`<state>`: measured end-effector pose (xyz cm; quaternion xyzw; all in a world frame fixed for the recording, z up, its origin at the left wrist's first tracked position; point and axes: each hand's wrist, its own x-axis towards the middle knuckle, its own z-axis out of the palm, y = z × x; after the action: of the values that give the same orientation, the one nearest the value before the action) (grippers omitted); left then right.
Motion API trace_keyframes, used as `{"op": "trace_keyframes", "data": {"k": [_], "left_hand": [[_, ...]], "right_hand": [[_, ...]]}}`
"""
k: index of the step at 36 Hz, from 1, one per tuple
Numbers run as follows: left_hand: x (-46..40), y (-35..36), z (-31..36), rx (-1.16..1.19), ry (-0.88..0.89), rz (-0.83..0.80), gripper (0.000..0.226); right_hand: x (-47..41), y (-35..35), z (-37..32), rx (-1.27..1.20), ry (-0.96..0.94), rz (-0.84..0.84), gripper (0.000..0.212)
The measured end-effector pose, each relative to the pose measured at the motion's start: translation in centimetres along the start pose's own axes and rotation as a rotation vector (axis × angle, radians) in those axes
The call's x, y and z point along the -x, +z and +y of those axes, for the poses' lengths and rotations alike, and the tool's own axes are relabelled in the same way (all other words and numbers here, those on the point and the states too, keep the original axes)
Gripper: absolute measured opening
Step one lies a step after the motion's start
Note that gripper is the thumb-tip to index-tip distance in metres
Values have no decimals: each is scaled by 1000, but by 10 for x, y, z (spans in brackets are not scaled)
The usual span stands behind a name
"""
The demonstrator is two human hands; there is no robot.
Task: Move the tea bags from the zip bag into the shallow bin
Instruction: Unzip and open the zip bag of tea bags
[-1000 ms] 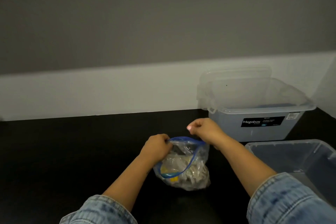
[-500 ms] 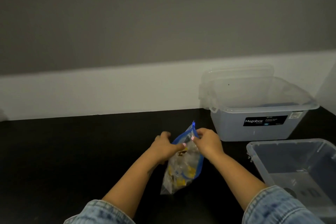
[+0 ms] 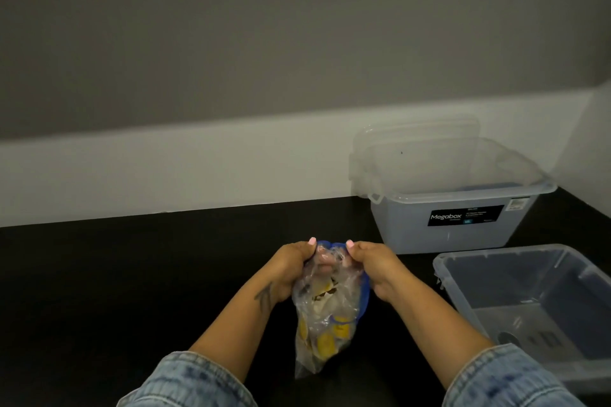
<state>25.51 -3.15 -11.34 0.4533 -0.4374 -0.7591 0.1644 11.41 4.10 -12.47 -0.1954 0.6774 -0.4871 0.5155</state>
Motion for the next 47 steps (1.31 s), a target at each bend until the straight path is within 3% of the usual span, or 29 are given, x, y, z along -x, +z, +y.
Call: {"op": "trace_keyframes", "data": {"k": [6, 10, 12, 15, 22, 24, 27, 32, 36, 39, 43, 47], "left_hand": [[7, 4, -10, 386, -116, -86, 32], [6, 2, -16, 536, -155, -103, 36], [2, -3, -20, 569, -128, -113, 38], [-2, -11, -27, 599, -98, -117, 37], [-7, -20, -35, 603, -137, -103, 40], [-8, -23, -39, 576, -166, -75, 40], [-9, -25, -45, 522, -199, -36, 32], [-8, -21, -39, 123, -144, 152, 19], [-2, -16, -23, -326, 63, 376, 22], [3, -13, -8, -516, 268, 357, 30], [5, -3, -6, -1175, 238, 291, 69], [6, 6, -13, -1483, 292, 444, 51]], "right_hand": [[-6, -15, 7, -229, 163, -109, 19], [-10, -19, 10, -34, 172, -77, 18], [-6, -18, 11, 119, 177, -49, 16], [-2, -20, 14, 150, 226, -74, 17], [-4, -22, 23, -425, 290, -110, 23], [-4, -21, 26, -459, 309, -101, 24], [-1, -16, 29, -284, 291, -75, 25], [-2, -3, 19, 108, 249, 122, 25], [-3, 4, 18, 340, -174, 258, 30], [8, 6, 8, 569, -433, 193, 35], [20, 15, -1, 1113, -520, 68, 46], [25, 16, 2, 1301, -565, 90, 29]]}}
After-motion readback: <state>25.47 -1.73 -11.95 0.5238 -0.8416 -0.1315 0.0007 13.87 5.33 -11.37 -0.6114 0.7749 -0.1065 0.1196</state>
